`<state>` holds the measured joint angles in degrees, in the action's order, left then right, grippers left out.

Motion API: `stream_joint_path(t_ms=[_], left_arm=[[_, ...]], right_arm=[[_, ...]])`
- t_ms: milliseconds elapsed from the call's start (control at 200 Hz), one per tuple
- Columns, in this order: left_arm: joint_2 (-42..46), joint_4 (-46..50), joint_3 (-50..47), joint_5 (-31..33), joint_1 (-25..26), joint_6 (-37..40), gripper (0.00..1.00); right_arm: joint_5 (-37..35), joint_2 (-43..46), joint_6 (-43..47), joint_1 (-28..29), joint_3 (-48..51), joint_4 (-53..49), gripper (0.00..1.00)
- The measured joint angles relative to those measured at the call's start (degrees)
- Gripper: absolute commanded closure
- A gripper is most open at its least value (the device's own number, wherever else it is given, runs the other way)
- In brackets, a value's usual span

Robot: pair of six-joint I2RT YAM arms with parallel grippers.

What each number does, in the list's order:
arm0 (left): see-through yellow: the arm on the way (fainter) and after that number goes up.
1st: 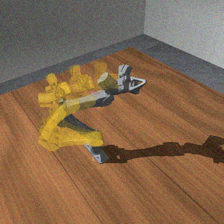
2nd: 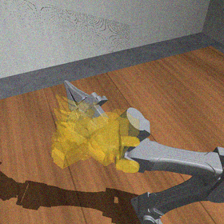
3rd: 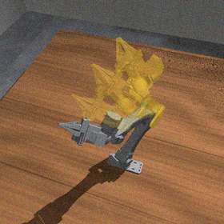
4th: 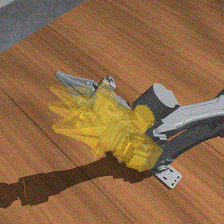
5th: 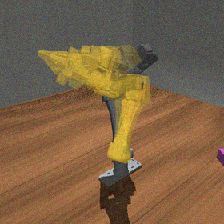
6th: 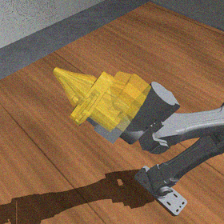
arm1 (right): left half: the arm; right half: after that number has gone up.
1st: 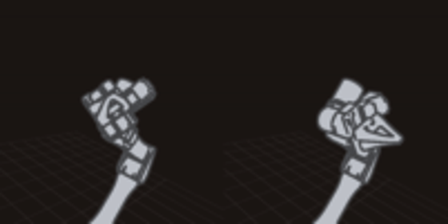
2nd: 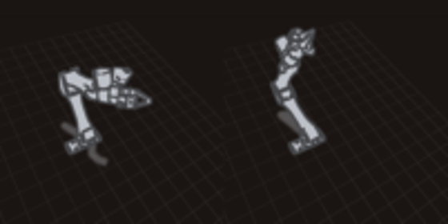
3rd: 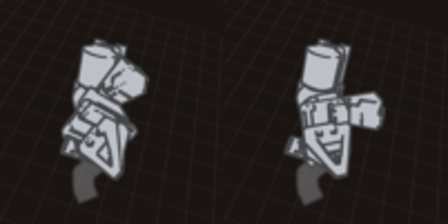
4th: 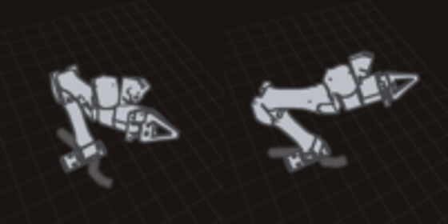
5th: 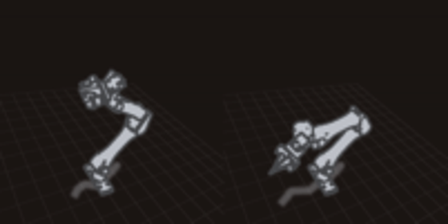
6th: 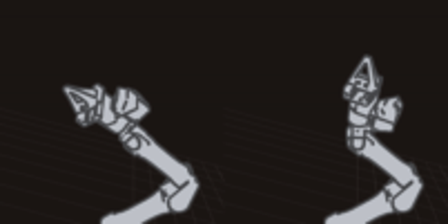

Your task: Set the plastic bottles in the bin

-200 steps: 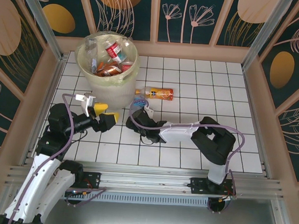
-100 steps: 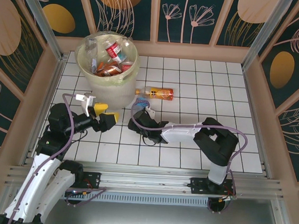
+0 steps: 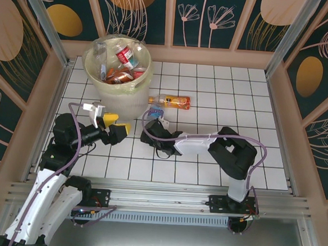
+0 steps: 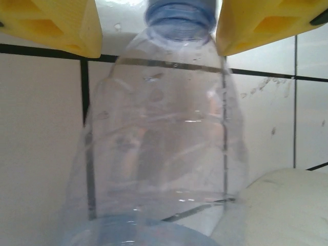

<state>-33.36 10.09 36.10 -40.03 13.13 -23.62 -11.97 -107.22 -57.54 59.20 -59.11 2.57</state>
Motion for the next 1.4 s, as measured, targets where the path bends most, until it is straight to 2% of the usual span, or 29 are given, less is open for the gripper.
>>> stream_joint_path(t_ms=[170,505,861,1141,1396], left_arm=[[0.0,0.0,0.0,0.0,0.0,0.0,0.01],[0.0,0.0,0.0,0.2,0.0,0.0,0.01],[-0.4,0.1,0.0,1.0,0.0,0.0,0.01],[-2.6,0.3,-0.1,3.9,0.0,-2.6,0.01],[-3.7,-8.3,-8.7,4.3,0.1,-14.6,0.01]], right_arm=[[-0.3,-0.1,0.0,-0.3,-0.1,-1.6,0.42],[-1.0,-0.1,1.4,-0.3,-0.1,-2.7,0.57],[-2.2,1.7,3.6,-0.4,2.9,-2.8,0.64],[-3.1,12.4,9.2,0.0,12.9,-1.2,0.65],[-3.1,26.4,16.9,0.4,21.0,1.0,0.64]])
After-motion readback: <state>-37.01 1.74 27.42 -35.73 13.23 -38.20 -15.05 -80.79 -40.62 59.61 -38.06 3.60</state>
